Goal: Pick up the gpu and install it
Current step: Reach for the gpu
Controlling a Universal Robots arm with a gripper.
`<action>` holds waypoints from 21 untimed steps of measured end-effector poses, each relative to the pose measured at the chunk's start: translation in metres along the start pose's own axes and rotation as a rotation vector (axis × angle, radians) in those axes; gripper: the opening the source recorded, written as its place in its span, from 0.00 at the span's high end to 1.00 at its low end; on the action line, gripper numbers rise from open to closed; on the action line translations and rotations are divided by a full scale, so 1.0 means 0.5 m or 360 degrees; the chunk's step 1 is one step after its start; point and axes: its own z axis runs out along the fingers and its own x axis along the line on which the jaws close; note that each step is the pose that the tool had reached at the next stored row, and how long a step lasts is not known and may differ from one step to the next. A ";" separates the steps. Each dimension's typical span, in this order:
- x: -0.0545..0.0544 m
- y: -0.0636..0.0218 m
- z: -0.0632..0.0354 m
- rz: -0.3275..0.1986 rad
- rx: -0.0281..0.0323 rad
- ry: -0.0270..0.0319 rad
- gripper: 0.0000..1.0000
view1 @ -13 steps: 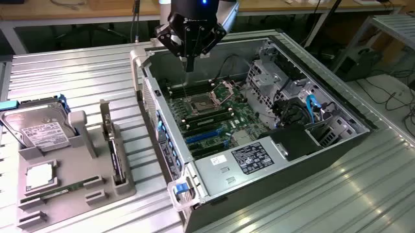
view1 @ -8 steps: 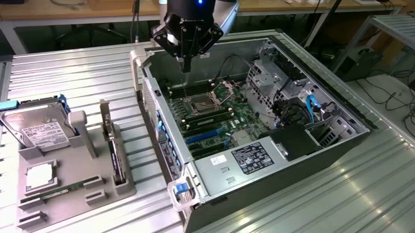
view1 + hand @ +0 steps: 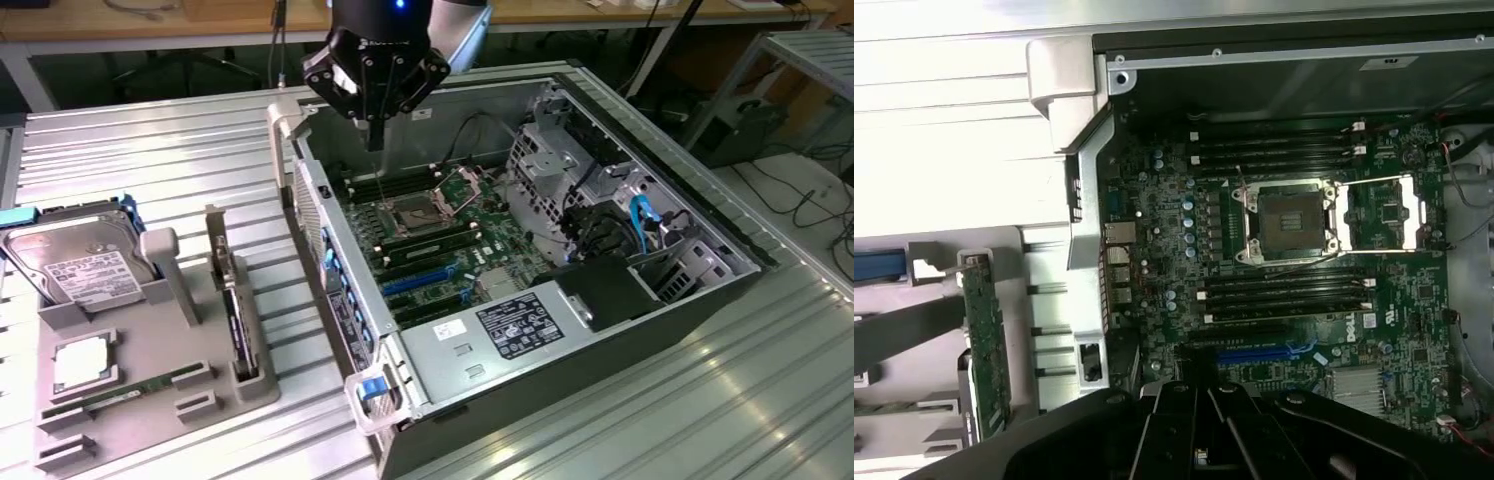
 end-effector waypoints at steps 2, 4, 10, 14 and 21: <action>0.004 0.000 0.000 0.0000 0.00001 0.00000 0.89; 0.009 -0.001 0.000 0.0000 0.00001 0.00000 0.89; 0.020 -0.002 -0.001 0.0000 0.00000 -0.00001 0.89; 0.027 -0.002 -0.001 0.0000 0.00000 -0.00001 0.89; 0.039 -0.003 -0.001 0.0000 0.00001 -0.00001 0.89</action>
